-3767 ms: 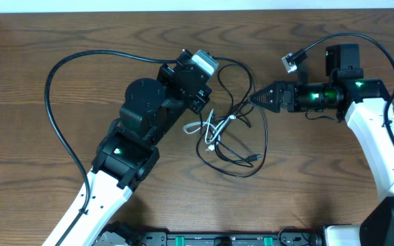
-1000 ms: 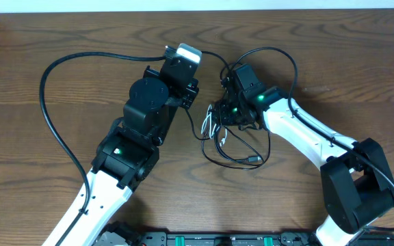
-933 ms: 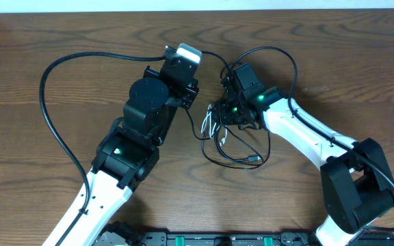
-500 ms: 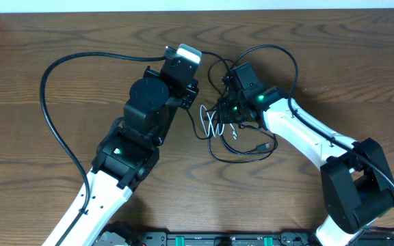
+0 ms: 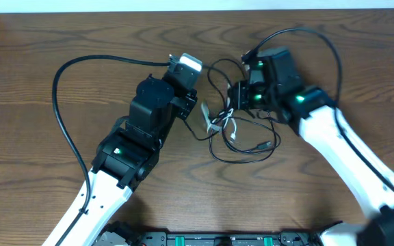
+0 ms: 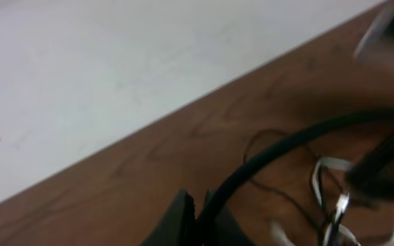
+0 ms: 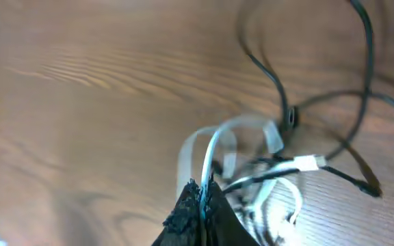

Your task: Untangle cables

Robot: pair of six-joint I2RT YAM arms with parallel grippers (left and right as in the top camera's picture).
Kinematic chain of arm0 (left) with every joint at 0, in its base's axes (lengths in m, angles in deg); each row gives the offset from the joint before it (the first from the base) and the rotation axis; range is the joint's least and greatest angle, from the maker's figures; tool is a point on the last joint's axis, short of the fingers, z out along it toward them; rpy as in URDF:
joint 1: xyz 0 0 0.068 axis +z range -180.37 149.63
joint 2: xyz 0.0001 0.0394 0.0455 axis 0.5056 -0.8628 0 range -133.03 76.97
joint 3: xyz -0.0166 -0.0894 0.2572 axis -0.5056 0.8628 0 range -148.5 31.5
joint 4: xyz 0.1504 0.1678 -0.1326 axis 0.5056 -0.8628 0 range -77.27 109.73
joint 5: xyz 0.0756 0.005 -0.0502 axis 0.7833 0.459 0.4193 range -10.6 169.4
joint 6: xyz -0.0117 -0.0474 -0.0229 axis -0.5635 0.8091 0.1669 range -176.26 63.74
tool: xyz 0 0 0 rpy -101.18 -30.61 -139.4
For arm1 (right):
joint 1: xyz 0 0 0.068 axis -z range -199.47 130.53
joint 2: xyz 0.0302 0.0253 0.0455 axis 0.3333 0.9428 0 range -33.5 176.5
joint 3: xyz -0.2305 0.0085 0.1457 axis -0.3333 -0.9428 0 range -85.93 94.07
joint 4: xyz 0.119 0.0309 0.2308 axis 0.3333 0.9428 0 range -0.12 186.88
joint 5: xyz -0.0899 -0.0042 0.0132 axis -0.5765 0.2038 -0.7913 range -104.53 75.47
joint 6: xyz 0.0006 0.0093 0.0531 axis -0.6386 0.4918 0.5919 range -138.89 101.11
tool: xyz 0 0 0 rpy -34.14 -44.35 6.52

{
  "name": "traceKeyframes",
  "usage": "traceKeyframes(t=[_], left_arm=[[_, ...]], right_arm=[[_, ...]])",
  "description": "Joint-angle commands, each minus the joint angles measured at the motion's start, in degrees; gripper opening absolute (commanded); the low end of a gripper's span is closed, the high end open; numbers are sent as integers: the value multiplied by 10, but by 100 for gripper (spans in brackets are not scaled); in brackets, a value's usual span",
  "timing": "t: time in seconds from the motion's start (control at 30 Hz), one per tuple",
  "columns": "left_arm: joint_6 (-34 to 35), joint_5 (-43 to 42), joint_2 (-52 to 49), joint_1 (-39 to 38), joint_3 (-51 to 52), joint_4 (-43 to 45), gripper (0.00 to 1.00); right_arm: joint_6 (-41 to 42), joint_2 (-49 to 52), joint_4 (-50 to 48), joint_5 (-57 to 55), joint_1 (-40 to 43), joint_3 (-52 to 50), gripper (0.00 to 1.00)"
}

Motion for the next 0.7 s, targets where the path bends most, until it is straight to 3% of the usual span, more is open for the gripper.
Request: traceKeyframes(t=[0.0, 0.37, 0.53, 0.67], left_arm=[[10, 3, -19, 3, -7, -23, 8], [10, 3, -98, 3, -7, -35, 8], [11, 3, -119, 3, -7, -38, 8], [29, 3, -121, 3, -7, -34, 8]], right_arm=[[-12, -78, -1, 28, 6, 7, 1], [-11, -297, -14, 4, 92, 7, 1], [-11, -309, 0, 4, 123, 7, 1], [-11, -262, 35, 9, 123, 7, 1]])
